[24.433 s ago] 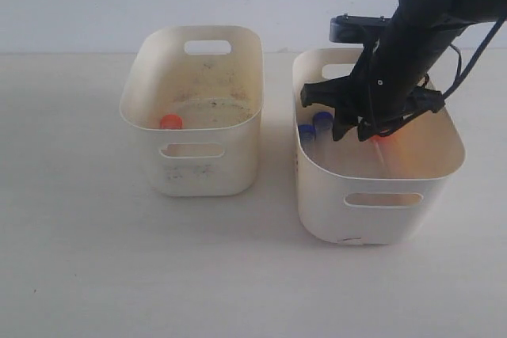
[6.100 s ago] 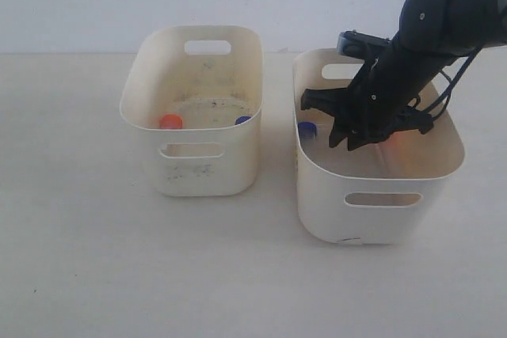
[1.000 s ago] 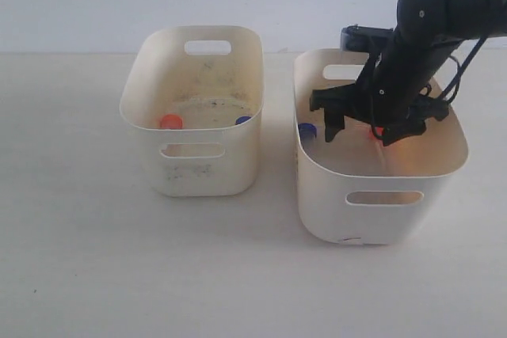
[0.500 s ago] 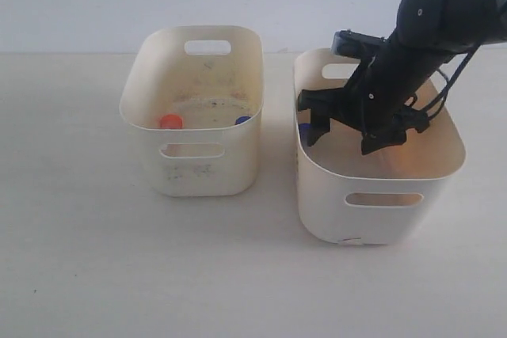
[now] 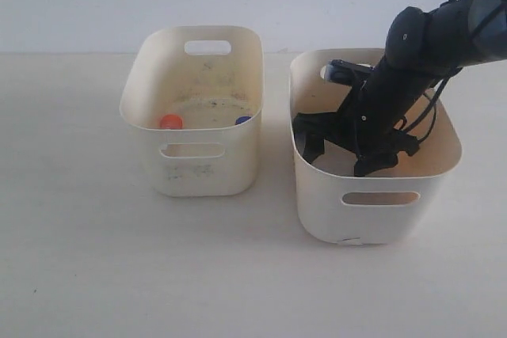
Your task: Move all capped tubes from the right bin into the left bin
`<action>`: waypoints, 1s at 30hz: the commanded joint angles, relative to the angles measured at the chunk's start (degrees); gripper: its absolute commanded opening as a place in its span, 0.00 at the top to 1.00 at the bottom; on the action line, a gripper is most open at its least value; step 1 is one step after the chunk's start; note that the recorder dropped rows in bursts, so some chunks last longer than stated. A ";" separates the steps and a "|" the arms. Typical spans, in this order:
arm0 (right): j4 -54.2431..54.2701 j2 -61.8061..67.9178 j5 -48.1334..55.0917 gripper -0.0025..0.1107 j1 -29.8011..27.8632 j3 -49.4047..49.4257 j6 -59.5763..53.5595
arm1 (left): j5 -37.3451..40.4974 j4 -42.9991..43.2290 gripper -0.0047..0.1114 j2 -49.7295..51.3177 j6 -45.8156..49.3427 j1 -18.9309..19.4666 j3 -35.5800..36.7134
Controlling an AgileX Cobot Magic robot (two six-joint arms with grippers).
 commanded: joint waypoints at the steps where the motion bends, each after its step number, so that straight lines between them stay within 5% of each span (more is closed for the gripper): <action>1: -7.81 1.36 0.62 0.30 -0.12 0.43 4.50 | -0.38 -0.19 0.92 0.23 -0.24 -0.41 -0.12; 30: -30.33 -8.42 0.13 0.30 -0.12 0.43 17.19 | -0.38 -0.19 0.92 0.23 -0.24 -0.41 -0.12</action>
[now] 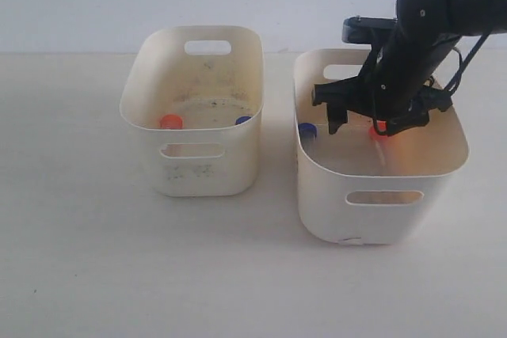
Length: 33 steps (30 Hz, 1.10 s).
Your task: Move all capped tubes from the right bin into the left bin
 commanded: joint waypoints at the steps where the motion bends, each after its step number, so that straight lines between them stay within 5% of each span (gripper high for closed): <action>1: -8.00 -0.49 1.50 0.30 -1.05 0.41 0.17 | -0.38 -0.19 0.92 0.23 -0.24 -0.41 -0.12; 22: -14.33 4.65 5.38 0.30 -0.95 0.52 7.54 | -0.38 -0.19 0.92 0.23 -0.24 -0.41 -0.12; 33: -2.55 4.80 4.12 0.30 -0.95 0.52 -0.13 | -0.38 -0.19 0.92 0.23 -0.24 -0.41 -0.12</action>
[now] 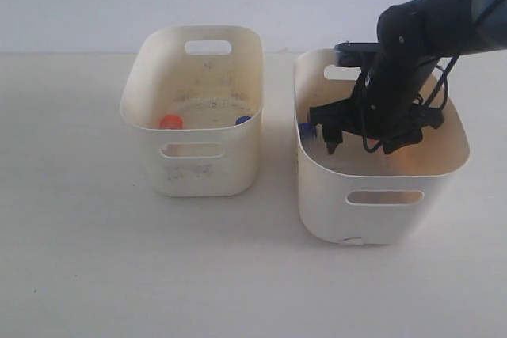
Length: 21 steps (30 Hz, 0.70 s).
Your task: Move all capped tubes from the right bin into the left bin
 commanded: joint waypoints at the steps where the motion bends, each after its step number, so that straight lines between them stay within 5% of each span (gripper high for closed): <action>1: 0.23 0.41 3.94 0.30 -1.80 0.52 -3.36 | -0.38 -0.19 0.92 0.23 -0.24 -0.41 -0.12; 14: 4.89 0.41 2.26 0.30 -1.80 0.52 -9.49 | -0.38 -0.19 0.92 0.23 -0.24 -0.41 -0.12; 21: 16.13 0.41 1.04 0.30 -1.80 0.40 -21.60 | -0.38 -0.19 0.92 0.23 -0.24 -0.41 -0.12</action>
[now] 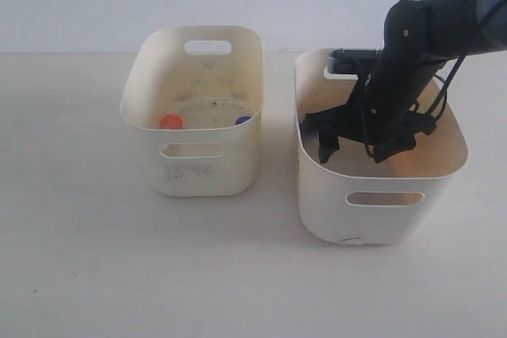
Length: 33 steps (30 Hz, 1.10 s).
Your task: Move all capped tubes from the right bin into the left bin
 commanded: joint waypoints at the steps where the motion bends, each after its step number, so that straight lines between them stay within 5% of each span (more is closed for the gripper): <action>1: 5.35 0.24 -0.31 0.30 -0.97 0.40 -8.23 | -0.38 -0.19 0.92 0.23 -0.24 -0.41 -0.12; 33: 12.95 -0.36 -3.19 0.30 -1.09 0.40 -16.13 | -0.38 -0.19 0.92 0.23 -0.24 -0.41 -0.12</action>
